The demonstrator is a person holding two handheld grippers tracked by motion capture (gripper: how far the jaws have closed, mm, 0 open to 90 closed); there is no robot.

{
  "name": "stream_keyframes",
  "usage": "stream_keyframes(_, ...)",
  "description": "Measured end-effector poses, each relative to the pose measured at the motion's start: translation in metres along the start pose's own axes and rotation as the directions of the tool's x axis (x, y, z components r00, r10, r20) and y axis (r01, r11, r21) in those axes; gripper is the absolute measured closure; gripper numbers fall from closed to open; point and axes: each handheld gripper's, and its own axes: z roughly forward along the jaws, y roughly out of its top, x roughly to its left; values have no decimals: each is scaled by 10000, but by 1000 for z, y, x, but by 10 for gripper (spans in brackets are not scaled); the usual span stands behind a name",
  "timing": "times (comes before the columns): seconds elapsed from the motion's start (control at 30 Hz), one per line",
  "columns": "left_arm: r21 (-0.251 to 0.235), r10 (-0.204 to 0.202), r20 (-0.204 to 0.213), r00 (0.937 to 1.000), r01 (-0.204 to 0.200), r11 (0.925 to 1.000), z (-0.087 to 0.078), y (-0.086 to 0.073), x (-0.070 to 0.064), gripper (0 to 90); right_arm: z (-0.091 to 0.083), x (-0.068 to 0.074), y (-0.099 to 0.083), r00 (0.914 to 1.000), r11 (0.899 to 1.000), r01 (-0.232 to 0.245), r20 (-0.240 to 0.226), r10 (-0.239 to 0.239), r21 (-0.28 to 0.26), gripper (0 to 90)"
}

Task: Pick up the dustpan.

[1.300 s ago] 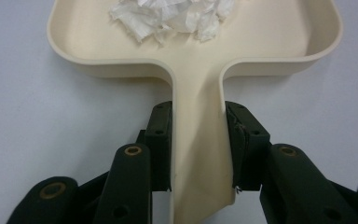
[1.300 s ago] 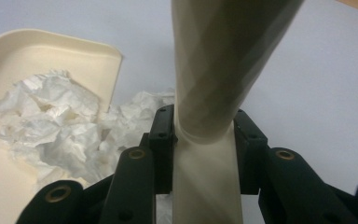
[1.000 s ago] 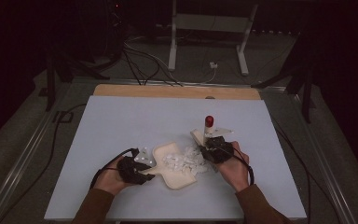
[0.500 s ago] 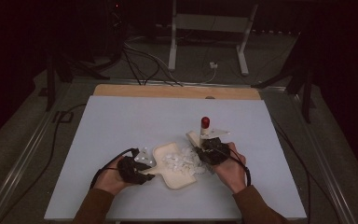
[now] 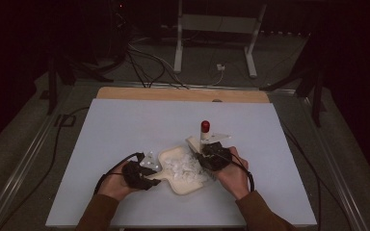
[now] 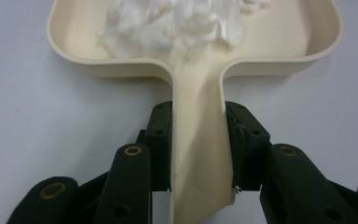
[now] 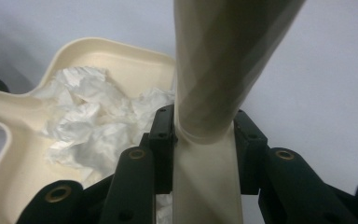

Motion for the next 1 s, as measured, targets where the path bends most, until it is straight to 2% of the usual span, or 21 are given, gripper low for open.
stream_keyframes(1.0,-193,-145,-4,9999,145,9997,3,-1,-1,662,-1,25,8,9975,9991,414,-577,-417,-59,664)
